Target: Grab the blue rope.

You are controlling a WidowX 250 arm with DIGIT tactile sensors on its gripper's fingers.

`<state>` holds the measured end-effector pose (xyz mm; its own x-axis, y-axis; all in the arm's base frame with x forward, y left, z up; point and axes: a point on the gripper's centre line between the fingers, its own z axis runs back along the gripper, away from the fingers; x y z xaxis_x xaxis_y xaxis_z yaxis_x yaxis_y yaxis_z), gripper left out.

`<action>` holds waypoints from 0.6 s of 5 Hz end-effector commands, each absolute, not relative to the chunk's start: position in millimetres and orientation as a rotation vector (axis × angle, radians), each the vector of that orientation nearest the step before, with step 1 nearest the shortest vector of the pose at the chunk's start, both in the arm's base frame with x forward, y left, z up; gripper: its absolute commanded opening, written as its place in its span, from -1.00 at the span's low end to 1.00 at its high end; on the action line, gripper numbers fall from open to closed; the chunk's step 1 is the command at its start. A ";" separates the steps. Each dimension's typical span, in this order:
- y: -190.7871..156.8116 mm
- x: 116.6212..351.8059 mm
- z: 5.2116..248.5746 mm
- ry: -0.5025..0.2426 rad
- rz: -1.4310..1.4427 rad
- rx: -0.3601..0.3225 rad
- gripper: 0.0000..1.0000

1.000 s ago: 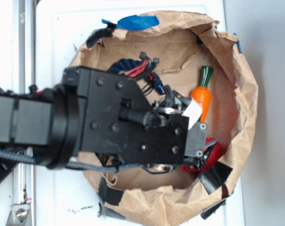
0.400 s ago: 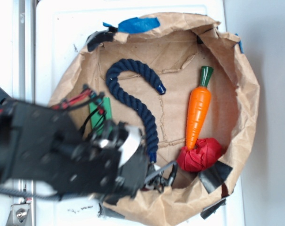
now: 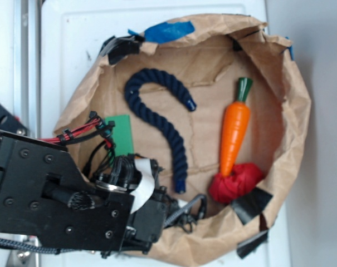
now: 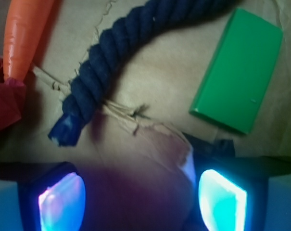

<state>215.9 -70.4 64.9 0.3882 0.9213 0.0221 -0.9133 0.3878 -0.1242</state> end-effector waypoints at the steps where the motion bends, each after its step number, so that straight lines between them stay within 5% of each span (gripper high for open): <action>1: -49.9 230.9 73.9 -0.107 1.235 -0.115 1.00; 3: -28.6 241.8 53.1 -0.068 1.297 -0.056 1.00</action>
<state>236.0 -36.8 44.9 0.2856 0.9583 0.0095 -0.9581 0.2857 -0.0189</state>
